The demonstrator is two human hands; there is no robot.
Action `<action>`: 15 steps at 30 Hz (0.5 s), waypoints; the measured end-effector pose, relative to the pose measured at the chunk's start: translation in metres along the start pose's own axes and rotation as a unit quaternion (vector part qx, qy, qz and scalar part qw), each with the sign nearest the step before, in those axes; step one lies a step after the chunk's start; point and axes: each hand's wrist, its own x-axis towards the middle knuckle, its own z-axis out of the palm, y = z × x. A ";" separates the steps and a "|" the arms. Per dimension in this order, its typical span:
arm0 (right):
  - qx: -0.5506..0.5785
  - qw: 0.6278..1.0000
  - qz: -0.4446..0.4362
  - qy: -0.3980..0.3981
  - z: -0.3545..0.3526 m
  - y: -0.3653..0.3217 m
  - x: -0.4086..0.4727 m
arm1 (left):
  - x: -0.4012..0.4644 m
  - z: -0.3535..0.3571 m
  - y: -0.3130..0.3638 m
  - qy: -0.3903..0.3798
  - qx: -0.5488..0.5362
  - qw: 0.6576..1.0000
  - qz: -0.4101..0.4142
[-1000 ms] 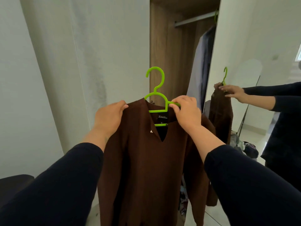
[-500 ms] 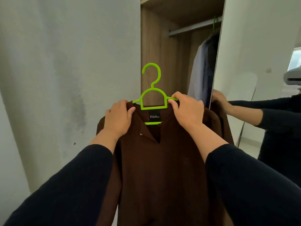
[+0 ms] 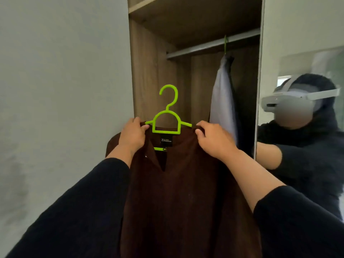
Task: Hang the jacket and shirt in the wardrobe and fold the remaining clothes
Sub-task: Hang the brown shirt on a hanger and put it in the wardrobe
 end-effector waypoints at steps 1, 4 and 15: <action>-0.006 1.000 0.028 0.008 0.002 0.004 0.011 | 0.013 0.007 0.006 0.007 -0.019 1.000 0.013; -0.029 0.993 0.111 0.037 -0.006 0.009 0.041 | 0.042 0.027 0.035 0.038 -0.019 0.998 0.035; 0.164 0.963 0.209 0.036 -0.045 -0.025 0.123 | 0.129 0.070 0.148 -0.245 -0.468 0.846 -0.069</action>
